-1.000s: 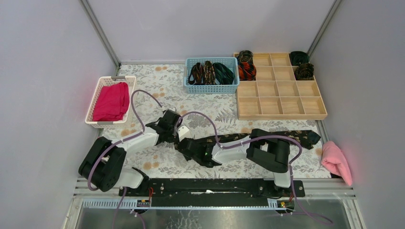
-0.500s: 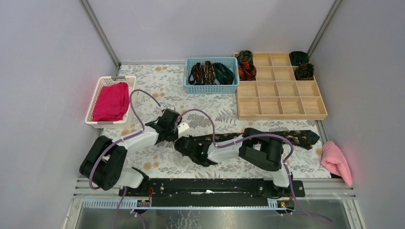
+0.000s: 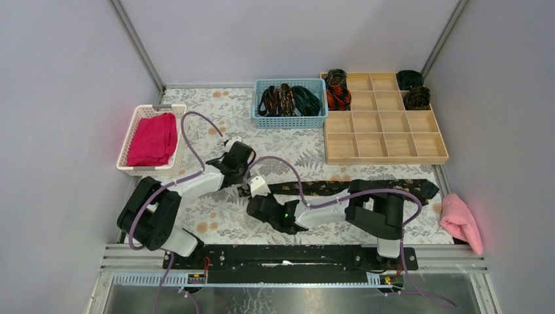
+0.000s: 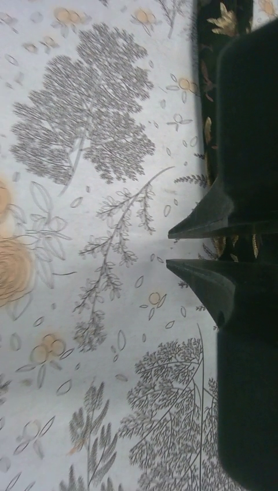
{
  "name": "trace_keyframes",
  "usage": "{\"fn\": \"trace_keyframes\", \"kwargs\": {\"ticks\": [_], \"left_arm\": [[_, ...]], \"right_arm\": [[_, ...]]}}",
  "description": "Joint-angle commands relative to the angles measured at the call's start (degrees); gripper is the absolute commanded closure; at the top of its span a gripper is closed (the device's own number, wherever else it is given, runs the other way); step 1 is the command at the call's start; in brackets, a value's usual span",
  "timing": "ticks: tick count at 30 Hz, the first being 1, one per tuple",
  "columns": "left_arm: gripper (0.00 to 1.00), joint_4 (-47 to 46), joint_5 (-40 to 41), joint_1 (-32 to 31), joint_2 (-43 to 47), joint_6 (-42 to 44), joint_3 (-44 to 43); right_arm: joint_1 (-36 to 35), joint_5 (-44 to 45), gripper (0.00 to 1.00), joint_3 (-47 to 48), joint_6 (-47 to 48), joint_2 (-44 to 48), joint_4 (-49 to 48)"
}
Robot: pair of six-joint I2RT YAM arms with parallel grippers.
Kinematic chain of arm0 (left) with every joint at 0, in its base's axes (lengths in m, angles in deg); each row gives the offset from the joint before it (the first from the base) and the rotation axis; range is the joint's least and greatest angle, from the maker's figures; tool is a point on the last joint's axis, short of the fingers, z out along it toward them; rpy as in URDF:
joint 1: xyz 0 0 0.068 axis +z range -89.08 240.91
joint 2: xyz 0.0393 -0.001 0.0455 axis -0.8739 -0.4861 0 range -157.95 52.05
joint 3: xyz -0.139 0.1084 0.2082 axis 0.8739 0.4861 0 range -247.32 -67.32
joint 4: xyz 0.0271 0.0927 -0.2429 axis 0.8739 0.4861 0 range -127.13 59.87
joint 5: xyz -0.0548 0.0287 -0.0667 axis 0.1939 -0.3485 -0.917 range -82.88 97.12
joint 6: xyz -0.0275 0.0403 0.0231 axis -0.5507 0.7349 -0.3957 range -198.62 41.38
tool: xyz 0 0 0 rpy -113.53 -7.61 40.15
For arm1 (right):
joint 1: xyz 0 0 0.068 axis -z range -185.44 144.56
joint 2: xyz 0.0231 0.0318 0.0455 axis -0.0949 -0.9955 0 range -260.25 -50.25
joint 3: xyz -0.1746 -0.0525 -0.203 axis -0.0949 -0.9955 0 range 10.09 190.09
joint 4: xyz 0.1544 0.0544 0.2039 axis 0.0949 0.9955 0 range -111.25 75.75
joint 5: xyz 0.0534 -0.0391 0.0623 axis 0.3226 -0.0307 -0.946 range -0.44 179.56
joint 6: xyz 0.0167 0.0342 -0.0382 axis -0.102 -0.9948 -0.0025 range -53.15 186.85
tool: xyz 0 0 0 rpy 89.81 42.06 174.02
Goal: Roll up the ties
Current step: Flatten out the tie at the center of the board.
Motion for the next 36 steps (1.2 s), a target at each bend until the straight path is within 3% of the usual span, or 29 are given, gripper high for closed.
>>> {"fn": "trace_keyframes", "kwargs": {"ticks": [1,9,14,18,23,36], "left_arm": [[0.73,-5.4,7.3,-0.3,3.6,-0.7,-2.3],[0.67,-0.1,18.6,-0.2,25.6,-2.2,-6.2],[0.65,10.5,22.3,-0.2,36.5,-4.7,-8.4],[0.63,12.5,21.6,-0.2,43.3,-6.2,-5.2],[0.6,15.3,23.7,-0.2,45.7,-6.2,-4.8],[0.57,16.3,22.1,-0.2,46.3,-5.2,-4.8]], "right_arm": [[-1.9,3.6,0.66,-2.1,0.1,5.4,7.5],[-3.6,8.4,0.51,4.0,1.9,8.6,15.7],[-4.3,11.5,0.5,14.7,5.6,2.2,20.7],[-5.2,14.1,0.48,23.6,8.0,-4.4,22.9],[-5.2,16.6,0.46,33.7,9.4,-13.2,26.9],[-4.8,21.5,0.47,45.1,13.1,-25.6,29.4]]}}
